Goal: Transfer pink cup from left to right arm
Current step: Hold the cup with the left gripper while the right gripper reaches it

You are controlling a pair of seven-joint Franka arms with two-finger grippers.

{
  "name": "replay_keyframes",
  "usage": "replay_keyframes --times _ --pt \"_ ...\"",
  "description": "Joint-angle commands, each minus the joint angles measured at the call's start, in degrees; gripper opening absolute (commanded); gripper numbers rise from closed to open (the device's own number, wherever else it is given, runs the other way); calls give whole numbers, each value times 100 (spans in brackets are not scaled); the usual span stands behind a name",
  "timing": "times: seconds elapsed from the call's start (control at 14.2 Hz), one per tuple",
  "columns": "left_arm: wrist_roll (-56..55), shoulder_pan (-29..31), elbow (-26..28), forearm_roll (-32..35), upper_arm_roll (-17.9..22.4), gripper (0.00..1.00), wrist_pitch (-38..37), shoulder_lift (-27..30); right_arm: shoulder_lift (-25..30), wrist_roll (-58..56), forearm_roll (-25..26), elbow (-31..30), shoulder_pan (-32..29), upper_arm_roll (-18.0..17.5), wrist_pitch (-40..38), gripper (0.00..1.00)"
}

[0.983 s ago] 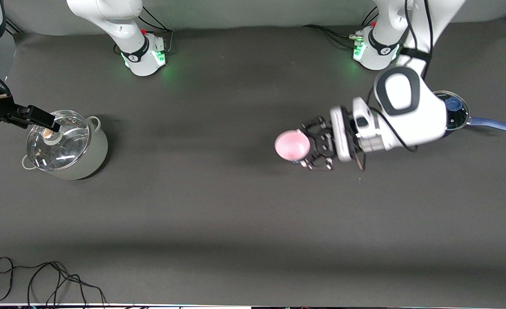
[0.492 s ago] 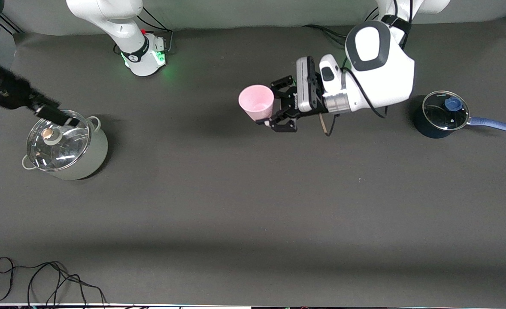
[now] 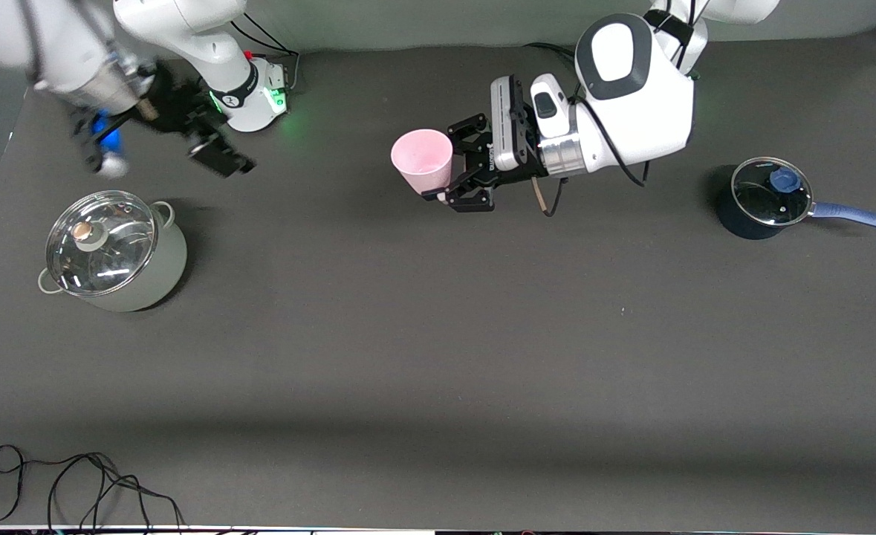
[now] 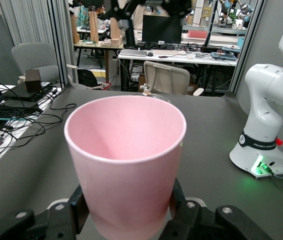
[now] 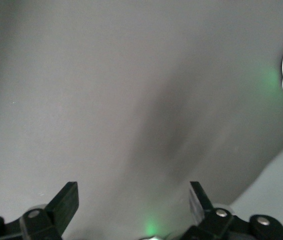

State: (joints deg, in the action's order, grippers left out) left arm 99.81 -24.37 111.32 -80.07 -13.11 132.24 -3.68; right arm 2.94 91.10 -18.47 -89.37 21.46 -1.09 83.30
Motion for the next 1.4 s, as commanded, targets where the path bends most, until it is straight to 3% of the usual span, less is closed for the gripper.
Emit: replay_keyframes --times 0.0,0.07,0.21,0.42,0.63,0.91,1.33 --pt "12 -41 109 -158 -7 35 127 95 -320 1126 -717 735 51 82 -182 96" --pt "12 -41 109 -158 -7 35 127 95 -338 1477 -903 858 68 56 -182 96" --pt "12 -41 109 -158 -7 35 127 87 -451 2172 -887 1060 112 -338 -113 96" --pt "12 -32 109 -158 -7 35 127 69 -943 2667 -869 1579 130 -708 -86 96" --pt "21 -6 109 -158 -7 36 293 -27 -1058 2667 -861 1659 383 -744 203 96" --pt "30 -32 109 -158 -7 36 461 -107 -1453 2667 -378 1668 981 -744 406 94" --pt "30 -24 127 -158 -7 38 461 -98 -1875 2632 97 1686 1114 -744 767 94"
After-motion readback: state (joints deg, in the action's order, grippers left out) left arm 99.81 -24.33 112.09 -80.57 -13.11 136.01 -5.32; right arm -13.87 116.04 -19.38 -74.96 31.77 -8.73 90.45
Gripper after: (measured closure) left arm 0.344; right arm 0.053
